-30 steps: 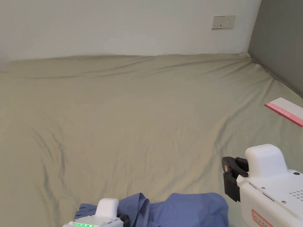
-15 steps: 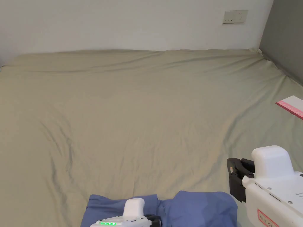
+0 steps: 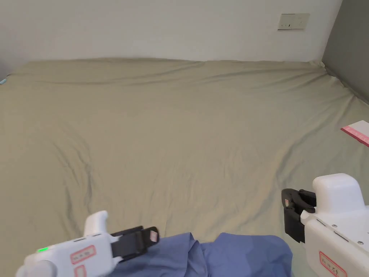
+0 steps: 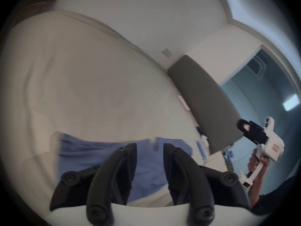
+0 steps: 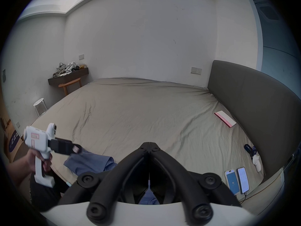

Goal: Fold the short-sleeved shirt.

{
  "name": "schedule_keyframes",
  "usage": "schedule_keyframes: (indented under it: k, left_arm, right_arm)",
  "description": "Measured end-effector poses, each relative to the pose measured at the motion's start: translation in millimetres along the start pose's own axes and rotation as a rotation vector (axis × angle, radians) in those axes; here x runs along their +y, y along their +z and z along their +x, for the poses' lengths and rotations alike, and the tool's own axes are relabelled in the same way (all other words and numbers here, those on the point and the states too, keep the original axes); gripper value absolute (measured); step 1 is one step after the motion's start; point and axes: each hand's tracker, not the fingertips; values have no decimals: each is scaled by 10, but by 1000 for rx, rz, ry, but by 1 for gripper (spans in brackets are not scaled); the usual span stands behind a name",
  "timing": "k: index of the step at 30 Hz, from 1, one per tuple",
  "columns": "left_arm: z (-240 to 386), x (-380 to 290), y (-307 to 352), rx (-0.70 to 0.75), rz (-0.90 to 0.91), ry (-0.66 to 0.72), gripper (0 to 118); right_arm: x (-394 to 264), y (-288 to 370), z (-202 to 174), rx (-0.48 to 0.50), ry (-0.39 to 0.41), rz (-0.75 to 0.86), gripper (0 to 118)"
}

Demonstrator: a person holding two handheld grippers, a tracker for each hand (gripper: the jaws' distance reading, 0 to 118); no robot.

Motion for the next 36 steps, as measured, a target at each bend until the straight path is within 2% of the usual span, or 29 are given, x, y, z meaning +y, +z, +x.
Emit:
schedule_keyframes:
  k: [3,4,11,12,14,15,16,17,18,19,20,21,22,24,27,32,36]
  left_arm:
    - [-419,50,231,60,-20,75,107]
    - [-526,42,280,67,-36,101,118]
    - [-1112,-204,169,-30,-129,369,117]
    - [-869,-301,115,-61,-147,402,117]
    - [-832,-399,21,-114,-186,459,117]
    - [-779,-358,-83,-200,-151,465,116]
    - [-862,-384,-181,-220,-169,510,109]
    - [-813,-426,-272,-225,-183,546,93]
    - [-721,-468,-370,-229,-197,560,69]
    - [-701,-471,-401,-116,-233,465,23]
    - [-716,-412,-341,-9,-293,349,19]
    - [-686,-409,-336,31,-300,270,19]
    - [-606,-378,-340,-38,-246,283,19]
    - [-674,-247,-246,101,-214,212,19]
    - [-588,-140,-121,149,-182,105,19]
    - [-512,16,127,162,-159,85,18]
    - [-712,171,452,268,-77,84,18]
  right_arm:
    - [2,-21,-29,3,4,-3,2]
    - [1,-28,-39,6,5,-5,2]
    - [14,-102,-123,15,24,-25,2]
    - [17,-108,-134,16,28,-27,2]
    - [31,-116,-145,18,32,-30,2]
    - [33,-121,-151,19,33,-30,2]
    - [35,-132,-158,20,34,-31,2]
    - [36,-145,-163,22,35,-34,2]
    - [33,-162,-171,23,35,-36,2]
    - [29,-177,-179,23,34,-39,2]
    - [27,-189,-190,23,34,-43,2]
    - [20,-198,-191,24,35,-47,2]
    - [20,-197,-194,25,36,-49,2]
    - [21,-191,-201,27,40,-50,2]
    - [31,-195,-209,24,42,-51,2]
    - [49,-198,-262,31,45,-46,2]
    - [60,-200,-320,47,51,-40,2]
